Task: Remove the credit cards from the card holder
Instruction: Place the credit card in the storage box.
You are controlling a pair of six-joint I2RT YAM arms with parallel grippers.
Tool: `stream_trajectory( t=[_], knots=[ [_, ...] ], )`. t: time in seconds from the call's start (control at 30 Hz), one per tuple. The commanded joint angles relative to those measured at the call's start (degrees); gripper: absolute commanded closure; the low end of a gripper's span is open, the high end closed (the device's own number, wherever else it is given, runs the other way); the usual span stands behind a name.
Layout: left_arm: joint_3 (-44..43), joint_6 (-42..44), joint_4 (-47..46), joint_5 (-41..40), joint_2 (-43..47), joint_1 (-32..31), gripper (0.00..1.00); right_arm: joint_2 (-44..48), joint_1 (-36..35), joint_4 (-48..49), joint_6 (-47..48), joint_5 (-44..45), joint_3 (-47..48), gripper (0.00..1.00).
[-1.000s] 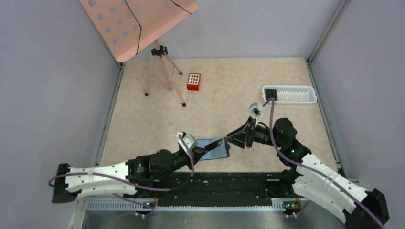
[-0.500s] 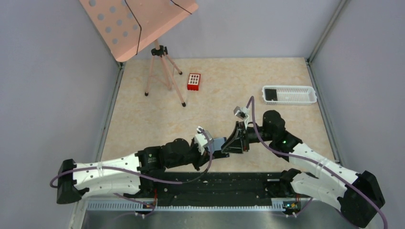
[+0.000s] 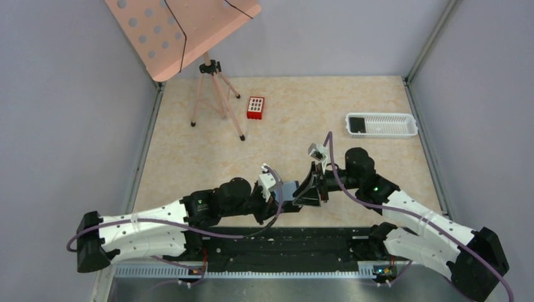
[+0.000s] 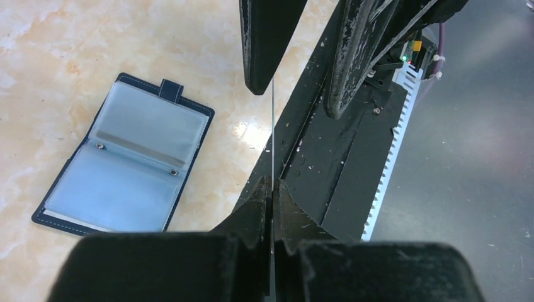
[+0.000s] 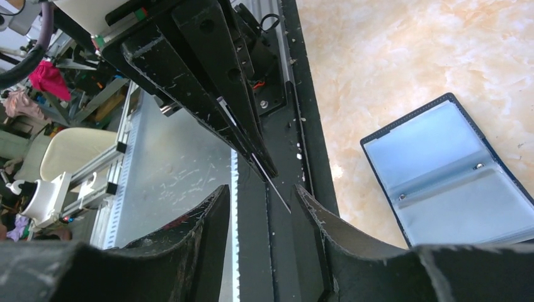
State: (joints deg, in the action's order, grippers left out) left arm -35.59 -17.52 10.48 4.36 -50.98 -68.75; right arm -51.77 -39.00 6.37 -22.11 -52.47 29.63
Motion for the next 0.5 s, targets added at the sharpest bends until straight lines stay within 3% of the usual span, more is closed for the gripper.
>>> stream_trajectory(
  t=[0.0, 0.4, 0.47],
  knots=[
    [-1.03, -1.17, -3.08, 1.75, 2.2, 0.75, 1.0, -0.22, -0.46, 2.01, 0.74, -0.94, -0.43, 0.6],
    [1.07, -1.99, -5.35, 4.44, 4.9, 3.05, 1.0, -2.03, -0.95, 1.57, 0.89, -1.69, -0.44, 0.62],
    [1.31, -1.99, -5.05, 4.03, 5.27, 3.47, 1.0, -2.8, -1.43, 1.63, 0.87, -2.44, -0.21, 0.7]
  ],
)
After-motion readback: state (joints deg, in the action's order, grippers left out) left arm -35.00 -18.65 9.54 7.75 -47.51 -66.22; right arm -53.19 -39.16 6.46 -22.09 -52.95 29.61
